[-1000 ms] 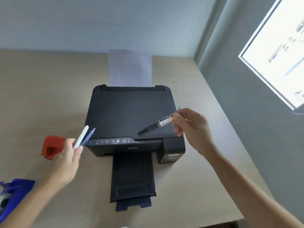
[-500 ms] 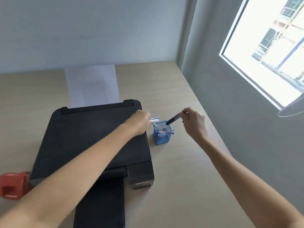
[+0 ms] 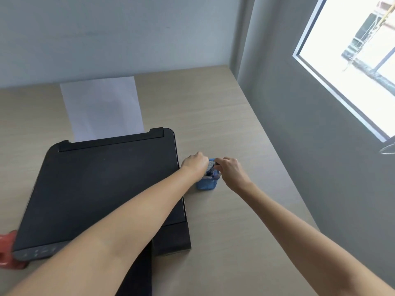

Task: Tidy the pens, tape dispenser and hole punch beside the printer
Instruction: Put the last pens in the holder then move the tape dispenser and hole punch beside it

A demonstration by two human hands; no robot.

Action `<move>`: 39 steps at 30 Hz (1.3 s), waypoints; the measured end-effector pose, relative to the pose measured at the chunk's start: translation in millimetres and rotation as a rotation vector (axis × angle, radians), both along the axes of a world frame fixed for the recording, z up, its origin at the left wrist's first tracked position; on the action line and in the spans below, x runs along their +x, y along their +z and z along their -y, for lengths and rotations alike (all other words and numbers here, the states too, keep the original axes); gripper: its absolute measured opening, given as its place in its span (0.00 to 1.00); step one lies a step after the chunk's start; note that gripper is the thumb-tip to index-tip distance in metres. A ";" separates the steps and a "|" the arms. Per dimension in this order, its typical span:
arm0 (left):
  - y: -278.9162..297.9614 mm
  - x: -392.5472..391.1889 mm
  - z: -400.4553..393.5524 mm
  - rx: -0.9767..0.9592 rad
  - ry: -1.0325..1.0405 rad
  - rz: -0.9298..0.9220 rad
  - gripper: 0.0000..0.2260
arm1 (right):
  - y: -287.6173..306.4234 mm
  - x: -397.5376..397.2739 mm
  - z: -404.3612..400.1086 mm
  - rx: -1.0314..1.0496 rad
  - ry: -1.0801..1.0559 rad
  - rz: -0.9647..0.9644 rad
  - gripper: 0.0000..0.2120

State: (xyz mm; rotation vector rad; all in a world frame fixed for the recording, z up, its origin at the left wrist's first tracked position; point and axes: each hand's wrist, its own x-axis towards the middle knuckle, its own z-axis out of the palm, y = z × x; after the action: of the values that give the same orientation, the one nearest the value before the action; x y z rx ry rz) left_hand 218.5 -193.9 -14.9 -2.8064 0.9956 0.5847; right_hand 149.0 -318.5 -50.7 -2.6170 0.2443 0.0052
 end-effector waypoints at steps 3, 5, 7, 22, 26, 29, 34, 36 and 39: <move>3.1 -1.0 -5.7 0.026 -0.050 0.043 0.12 | 2.1 -1.2 0.1 0.014 -0.002 0.025 0.11; 12.3 -2.9 -8.3 0.016 -0.055 0.053 0.15 | 8.2 -1.6 0.8 0.007 -0.004 0.030 0.14; 26.4 -5.7 -11.5 -0.018 -0.042 0.066 0.16 | 18.0 -1.8 0.3 0.001 -0.019 0.052 0.14; 143.1 -52.6 -257.9 -0.896 0.424 0.160 0.08 | 145.4 24.2 -164.4 0.007 0.177 0.394 0.11; 103.3 -92.5 -382.2 -0.824 0.704 0.237 0.08 | 157.1 26.4 -275.4 0.090 0.374 0.389 0.11; 63.2 -128.7 -469.2 -0.699 0.932 0.242 0.09 | 150.4 25.6 -357.6 0.140 0.520 0.303 0.10; 7.7 -184.8 -583.2 -0.380 1.274 0.297 0.23 | 108.7 23.4 -479.1 0.125 0.657 0.058 0.10; -9.7 -199.2 -612.9 -0.314 1.373 0.215 0.26 | 85.7 23.4 -517.6 0.093 0.649 -0.063 0.12; -34.2 -209.0 -635.0 -0.331 1.421 0.021 0.23 | 52.8 25.2 -556.0 0.018 0.598 -0.220 0.16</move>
State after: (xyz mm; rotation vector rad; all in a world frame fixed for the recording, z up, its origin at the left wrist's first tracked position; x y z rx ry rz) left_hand 9.4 441.1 -49.1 -3.3523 -1.2023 0.4406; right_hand 174.3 237.6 2.1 -2.5700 -0.4659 0.4970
